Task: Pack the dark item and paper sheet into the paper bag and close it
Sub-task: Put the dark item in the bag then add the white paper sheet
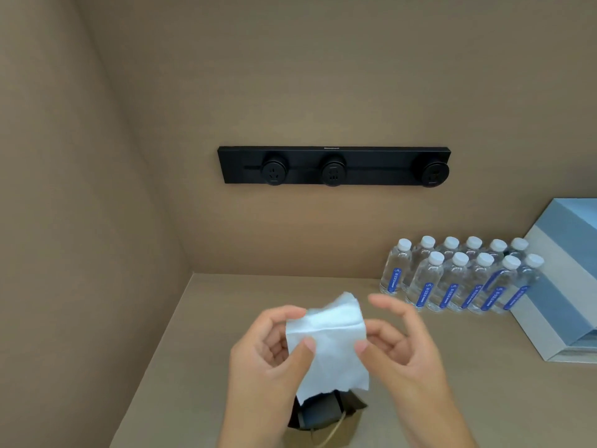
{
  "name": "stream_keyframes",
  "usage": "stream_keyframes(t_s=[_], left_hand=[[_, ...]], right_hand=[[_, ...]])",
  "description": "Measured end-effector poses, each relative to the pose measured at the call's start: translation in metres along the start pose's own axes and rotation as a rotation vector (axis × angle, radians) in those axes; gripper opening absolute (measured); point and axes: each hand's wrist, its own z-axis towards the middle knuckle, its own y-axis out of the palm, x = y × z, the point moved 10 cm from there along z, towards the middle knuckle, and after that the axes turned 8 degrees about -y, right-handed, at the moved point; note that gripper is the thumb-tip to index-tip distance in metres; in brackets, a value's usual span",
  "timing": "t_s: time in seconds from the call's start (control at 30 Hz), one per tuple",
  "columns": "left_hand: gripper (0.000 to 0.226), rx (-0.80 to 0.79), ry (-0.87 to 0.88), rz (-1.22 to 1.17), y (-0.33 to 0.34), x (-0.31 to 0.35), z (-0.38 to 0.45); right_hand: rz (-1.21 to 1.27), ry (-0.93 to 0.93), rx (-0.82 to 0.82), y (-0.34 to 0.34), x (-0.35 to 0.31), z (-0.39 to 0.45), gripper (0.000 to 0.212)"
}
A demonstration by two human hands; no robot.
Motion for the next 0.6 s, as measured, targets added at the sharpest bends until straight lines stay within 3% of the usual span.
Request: stream_keyframes(t_s=[0.07,0.2,0.33,0.6], left_hand=[[0.026,0.015,0.018,0.029,-0.004,0.001,-0.001],[0.024,0.026,0.042,0.094,-0.008,0.005,-0.003],[0.020,0.048,0.048,0.139,-0.014,0.006,-0.004],[0.016,0.103,0.052,0.179,-0.026,0.008,-0.007]], right_hand=[[-0.009,-0.092,0.012,-0.001,-0.009,0.000,0.062],[-0.268,-0.204,-0.014,0.003,-0.017,0.003,0.041],[-0.325,-0.240,-0.048,0.009,-0.019,0.005,0.026],[-0.468,-0.256,-0.079,0.020,-0.021,0.006,0.027]])
